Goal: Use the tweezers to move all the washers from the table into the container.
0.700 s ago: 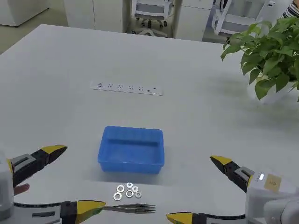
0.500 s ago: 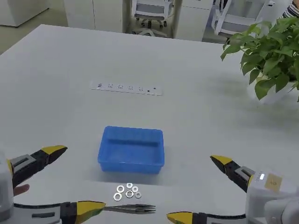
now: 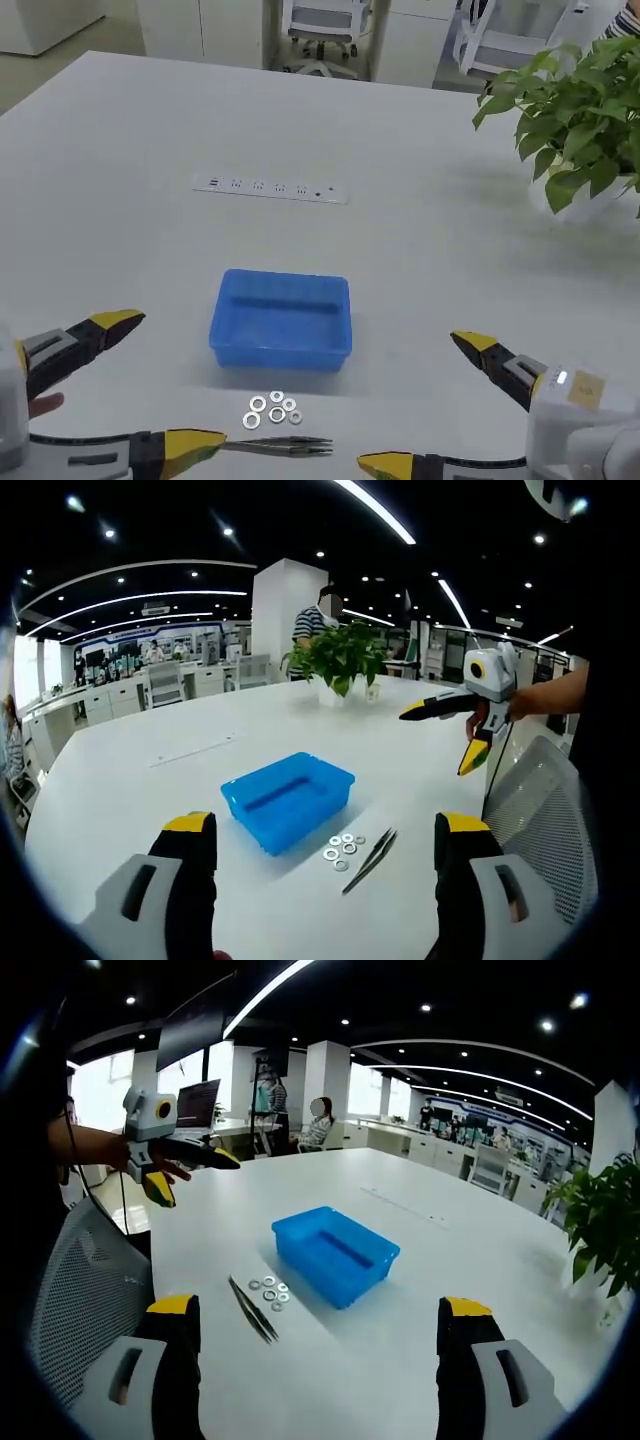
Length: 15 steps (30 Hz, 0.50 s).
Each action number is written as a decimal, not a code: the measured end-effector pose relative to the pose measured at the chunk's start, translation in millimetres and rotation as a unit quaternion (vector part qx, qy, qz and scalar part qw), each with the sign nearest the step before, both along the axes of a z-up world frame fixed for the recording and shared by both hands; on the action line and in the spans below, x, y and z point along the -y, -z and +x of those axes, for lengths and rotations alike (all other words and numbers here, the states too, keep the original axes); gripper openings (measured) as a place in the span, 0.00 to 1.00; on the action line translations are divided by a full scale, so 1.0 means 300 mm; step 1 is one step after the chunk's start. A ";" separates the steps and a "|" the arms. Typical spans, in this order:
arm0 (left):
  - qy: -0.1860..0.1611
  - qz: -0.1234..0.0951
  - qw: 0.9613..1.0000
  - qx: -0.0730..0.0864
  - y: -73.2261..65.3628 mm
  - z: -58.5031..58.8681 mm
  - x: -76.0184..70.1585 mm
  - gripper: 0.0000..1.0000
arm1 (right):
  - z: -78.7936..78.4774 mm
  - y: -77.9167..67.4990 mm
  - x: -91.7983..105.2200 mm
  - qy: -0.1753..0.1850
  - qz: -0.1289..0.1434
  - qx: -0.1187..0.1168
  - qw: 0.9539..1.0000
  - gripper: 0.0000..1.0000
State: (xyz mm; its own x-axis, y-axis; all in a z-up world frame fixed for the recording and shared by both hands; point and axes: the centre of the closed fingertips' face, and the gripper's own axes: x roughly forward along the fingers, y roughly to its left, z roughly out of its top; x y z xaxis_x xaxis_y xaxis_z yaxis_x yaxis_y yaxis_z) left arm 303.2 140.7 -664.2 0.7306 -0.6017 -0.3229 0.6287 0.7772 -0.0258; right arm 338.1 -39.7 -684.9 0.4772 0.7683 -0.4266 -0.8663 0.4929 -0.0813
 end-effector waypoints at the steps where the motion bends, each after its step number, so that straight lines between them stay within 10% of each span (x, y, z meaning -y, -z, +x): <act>1: 0.000 0.000 1.000 -0.001 0.001 0.000 0.000 0.96 | -0.001 0.000 0.000 0.000 0.000 -0.001 1.000 1.00; 15: 0.004 0.003 1.000 -0.002 0.010 -0.009 0.003 0.97 | -0.008 0.000 -0.002 -0.003 0.001 -0.001 1.000 1.00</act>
